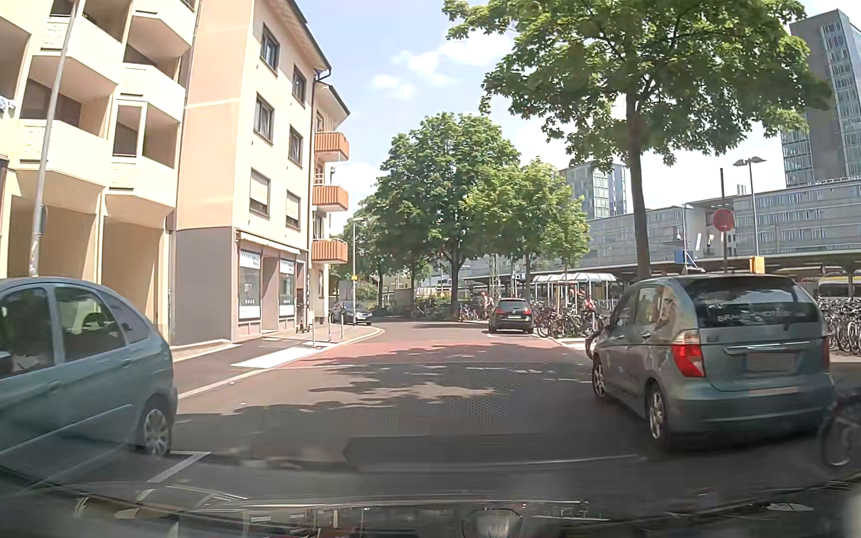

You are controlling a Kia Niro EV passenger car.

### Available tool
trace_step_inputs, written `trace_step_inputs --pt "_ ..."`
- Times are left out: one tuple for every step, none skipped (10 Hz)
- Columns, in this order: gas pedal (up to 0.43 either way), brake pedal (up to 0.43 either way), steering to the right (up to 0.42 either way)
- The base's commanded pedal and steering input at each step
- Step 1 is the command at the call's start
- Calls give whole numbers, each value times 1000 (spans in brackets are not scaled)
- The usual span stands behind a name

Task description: Follow the waypoints while adhering to traffic rules and regulations

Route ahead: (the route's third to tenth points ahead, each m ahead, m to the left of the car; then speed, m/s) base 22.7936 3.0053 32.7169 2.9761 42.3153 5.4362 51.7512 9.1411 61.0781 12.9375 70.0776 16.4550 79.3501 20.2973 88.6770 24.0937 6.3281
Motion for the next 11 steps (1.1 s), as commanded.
trace_step_inputs --pt "28 0 -7" --pt "28 0 -6" --pt "28 0 -6" --pt "28 0 -6" --pt "39 0 -5" --pt "39 0 -5" --pt "39 0 -5" --pt "39 0 -4" --pt "39 0 -3" --pt "39 0 -3" --pt "39 0 -3"
